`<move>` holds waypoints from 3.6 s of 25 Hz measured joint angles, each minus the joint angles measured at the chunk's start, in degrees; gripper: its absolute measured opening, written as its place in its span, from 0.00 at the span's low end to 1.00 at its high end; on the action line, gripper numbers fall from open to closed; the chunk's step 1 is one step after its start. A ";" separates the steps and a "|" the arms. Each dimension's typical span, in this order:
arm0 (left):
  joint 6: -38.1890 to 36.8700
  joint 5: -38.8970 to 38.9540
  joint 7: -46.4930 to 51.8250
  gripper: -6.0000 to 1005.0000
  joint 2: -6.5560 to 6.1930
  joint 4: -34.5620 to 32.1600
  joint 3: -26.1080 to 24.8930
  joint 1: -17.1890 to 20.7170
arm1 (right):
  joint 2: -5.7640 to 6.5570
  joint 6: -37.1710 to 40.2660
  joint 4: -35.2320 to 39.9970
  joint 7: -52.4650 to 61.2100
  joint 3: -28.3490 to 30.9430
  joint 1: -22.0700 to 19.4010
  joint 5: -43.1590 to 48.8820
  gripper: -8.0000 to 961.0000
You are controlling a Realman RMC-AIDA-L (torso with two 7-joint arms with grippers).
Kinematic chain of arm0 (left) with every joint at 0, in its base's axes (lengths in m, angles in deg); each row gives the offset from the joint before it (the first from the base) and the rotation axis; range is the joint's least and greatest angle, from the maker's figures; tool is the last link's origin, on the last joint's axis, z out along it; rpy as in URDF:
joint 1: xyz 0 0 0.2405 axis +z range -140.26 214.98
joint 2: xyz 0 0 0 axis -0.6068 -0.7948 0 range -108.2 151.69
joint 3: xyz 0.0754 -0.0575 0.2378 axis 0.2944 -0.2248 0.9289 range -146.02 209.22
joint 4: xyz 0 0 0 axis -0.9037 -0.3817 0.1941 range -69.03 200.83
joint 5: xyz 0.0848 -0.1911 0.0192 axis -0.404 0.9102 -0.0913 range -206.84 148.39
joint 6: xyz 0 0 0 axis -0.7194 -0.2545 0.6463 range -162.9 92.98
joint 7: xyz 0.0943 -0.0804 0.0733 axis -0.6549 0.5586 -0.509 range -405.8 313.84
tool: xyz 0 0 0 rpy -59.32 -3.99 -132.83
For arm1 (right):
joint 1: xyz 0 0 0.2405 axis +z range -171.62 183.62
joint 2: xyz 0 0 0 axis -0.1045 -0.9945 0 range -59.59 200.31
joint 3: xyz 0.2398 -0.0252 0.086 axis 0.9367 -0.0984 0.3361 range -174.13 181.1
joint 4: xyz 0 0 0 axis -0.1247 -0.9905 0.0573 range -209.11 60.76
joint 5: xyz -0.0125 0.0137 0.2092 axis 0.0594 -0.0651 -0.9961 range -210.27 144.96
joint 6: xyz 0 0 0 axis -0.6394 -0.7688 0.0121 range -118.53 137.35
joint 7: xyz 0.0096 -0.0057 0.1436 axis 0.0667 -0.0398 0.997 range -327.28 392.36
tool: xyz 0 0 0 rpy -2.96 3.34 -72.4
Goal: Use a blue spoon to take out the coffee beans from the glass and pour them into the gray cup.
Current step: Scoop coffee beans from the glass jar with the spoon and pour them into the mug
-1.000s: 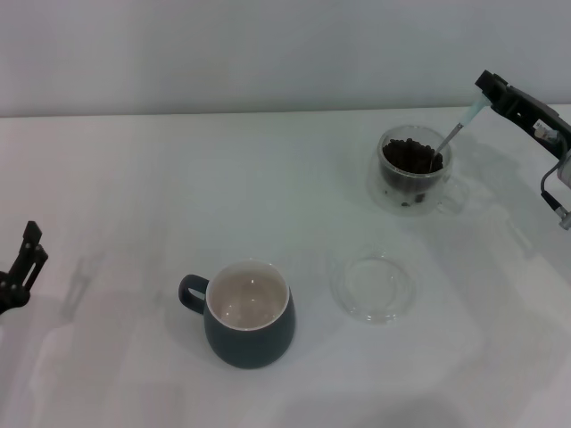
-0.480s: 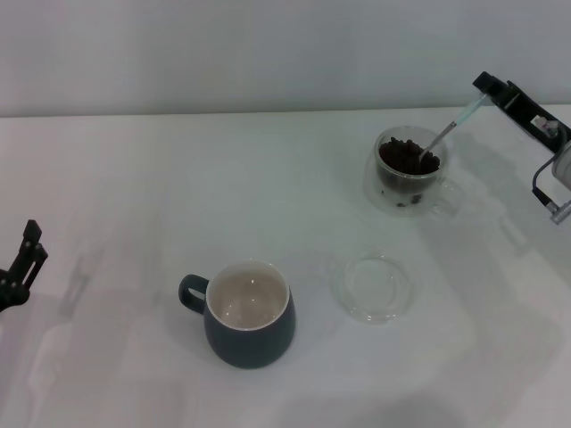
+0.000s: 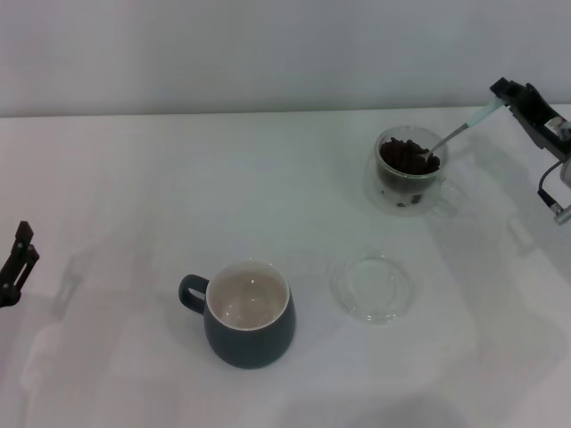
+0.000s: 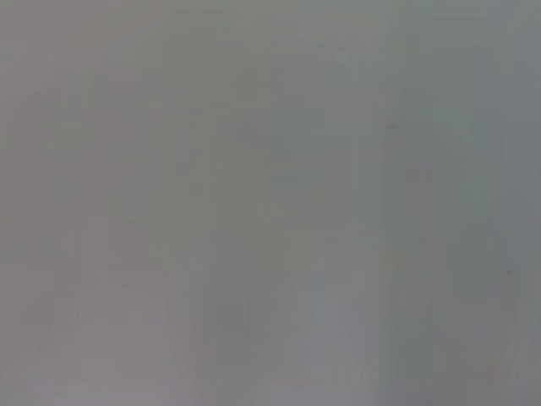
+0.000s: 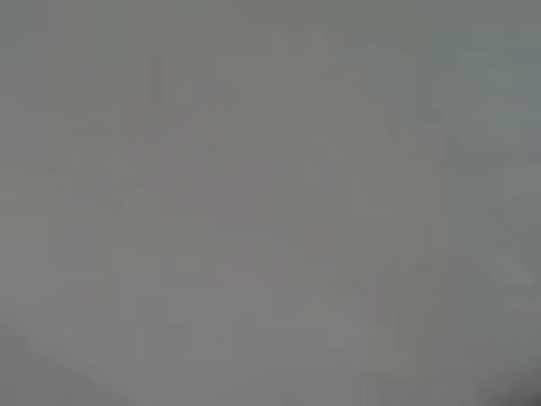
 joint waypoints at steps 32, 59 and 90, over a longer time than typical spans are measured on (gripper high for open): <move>0.00 1.38 0.00 0.83 0.01 0.62 0.00 -1.19 | 0.28 7.26 -1.52 10.50 -0.17 -2.84 -5.27 0.17; 3.27 1.38 0.14 0.83 0.28 0.09 -0.01 -1.26 | -0.18 22.16 3.21 17.95 -31.27 -1.88 -4.91 0.17; 3.60 1.20 0.04 0.82 0.18 -0.08 0.39 -1.14 | 0.02 22.07 16.68 -10.74 -45.24 -4.08 -5.20 0.17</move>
